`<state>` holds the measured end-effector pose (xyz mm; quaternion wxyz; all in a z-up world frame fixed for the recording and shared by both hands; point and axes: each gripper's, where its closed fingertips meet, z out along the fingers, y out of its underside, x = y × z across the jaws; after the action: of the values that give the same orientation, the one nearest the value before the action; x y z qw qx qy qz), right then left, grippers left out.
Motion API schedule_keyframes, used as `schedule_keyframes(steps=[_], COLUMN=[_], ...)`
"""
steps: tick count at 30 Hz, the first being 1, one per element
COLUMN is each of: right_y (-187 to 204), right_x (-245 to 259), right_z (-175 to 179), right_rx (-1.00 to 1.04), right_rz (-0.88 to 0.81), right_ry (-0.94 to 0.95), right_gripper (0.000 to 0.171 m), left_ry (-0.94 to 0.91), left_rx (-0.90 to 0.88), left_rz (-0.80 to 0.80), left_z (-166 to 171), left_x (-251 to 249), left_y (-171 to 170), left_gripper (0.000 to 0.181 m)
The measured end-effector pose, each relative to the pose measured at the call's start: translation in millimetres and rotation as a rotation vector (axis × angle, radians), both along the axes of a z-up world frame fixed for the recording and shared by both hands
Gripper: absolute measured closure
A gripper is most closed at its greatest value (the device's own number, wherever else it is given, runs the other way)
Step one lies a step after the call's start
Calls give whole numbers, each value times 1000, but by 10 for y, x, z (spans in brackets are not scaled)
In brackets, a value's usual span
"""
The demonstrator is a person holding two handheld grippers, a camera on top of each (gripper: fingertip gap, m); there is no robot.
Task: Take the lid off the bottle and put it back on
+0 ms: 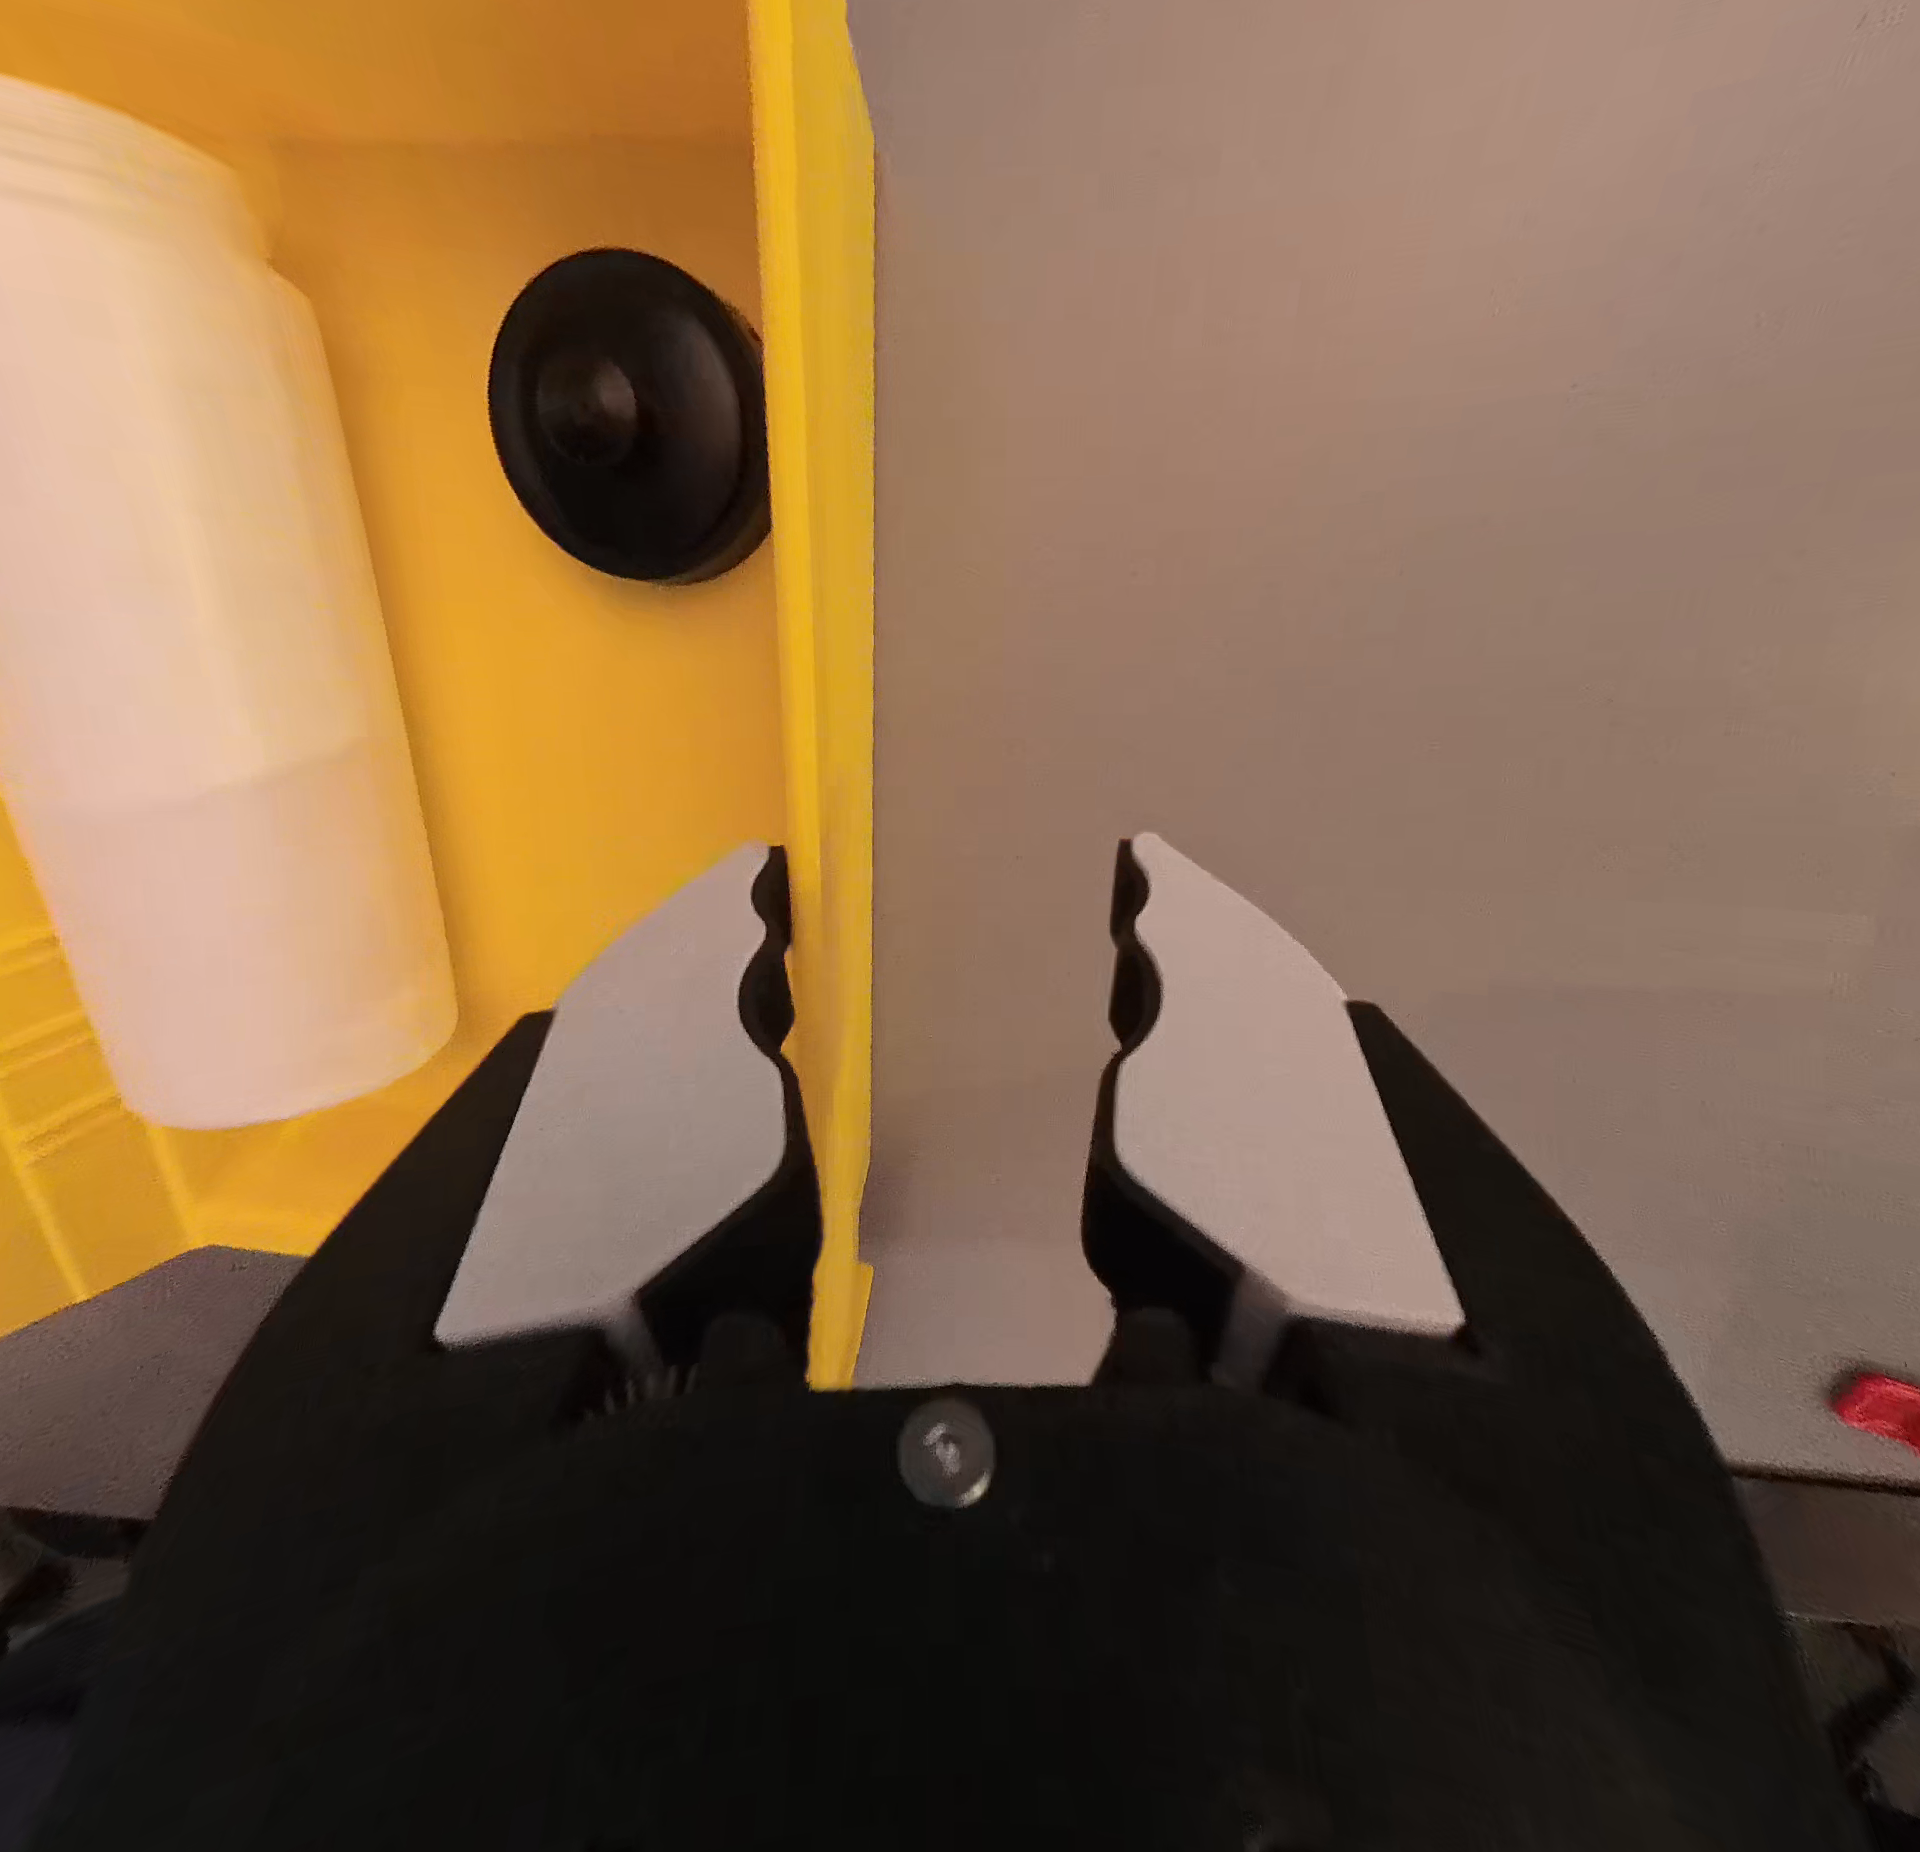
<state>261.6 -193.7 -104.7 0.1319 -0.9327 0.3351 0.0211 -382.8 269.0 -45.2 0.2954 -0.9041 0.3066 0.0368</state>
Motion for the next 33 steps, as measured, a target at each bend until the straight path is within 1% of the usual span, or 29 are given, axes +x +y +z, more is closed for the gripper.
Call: schedule_keyframes(steps=[2, 4, 5, 6, 9, 13, 15, 16, 18, 20, 23, 25, 27, 28, 31, 33], right_y=[14, 123, 156, 159, 166, 277, 376, 421, 532, 647, 863, 982, 1113, 1186, 1326, 1359], right_x=[-61, -203, -235, -232, -225, -361, -465, -519, -637, -771, -1009, -1163, -1323, -1384, -1575, -1654], right_z=[-95, -113, -118, -132, -144, -142, -138, -136, -125, -113, -149, -147, -158, -163, -185, -227], right_rx=[-41, -2, 2, -17, -59, -45, -38, -40, -46, -52, -58, -64, -59, -55, -51, -67], right_rz=[25, 59, 64, 64, 75, 101, 148, 164, 180, 194, 249, 304, 345, 365, 420, 447], right_ry=[37, 124, 144, 135, 101, 149, 163, 167, 176, 191, 209, 198, 181, 168, 151, 139], right_gripper=[120, 155, 163, 164, 164, 164, 163, 163, 163, 162, 161, 161, 158, 157, 155, 154], left_ry=[14, 29, 32, 31, 25, 51, 48, 39, 56, 56, 22, 58, 111, 140, 218, 249], left_rx=[-55, -135, -174, -204, -272, -360, -399, -424, -422, -442, -491, -484, -467, -462, -424, -413], left_rz=[47, 78, 87, 90, 90, 88, 79, 76, 79, 39, -52, -110, -154, -169, -210, -232], left_z=[-167, -349, -426, -485, -612, -782, -849, -873, -866, -866, -875, -881, -888, -894, -901, -903], left_x=[-181, -309, -345, -365, -378, -399, -377, -349, -335, -239, 65, 258, 427, 494, 644, 708], left_y=[100, 120, 113, 104, 68, 1, -26, -56, -69, -143, -317, -420, -527, -584, -702, -773], left_gripper=[119, 121, 122, 122, 134, 144, 153, 161, 161, 164, 170, 167, 162, 156, 144, 141])
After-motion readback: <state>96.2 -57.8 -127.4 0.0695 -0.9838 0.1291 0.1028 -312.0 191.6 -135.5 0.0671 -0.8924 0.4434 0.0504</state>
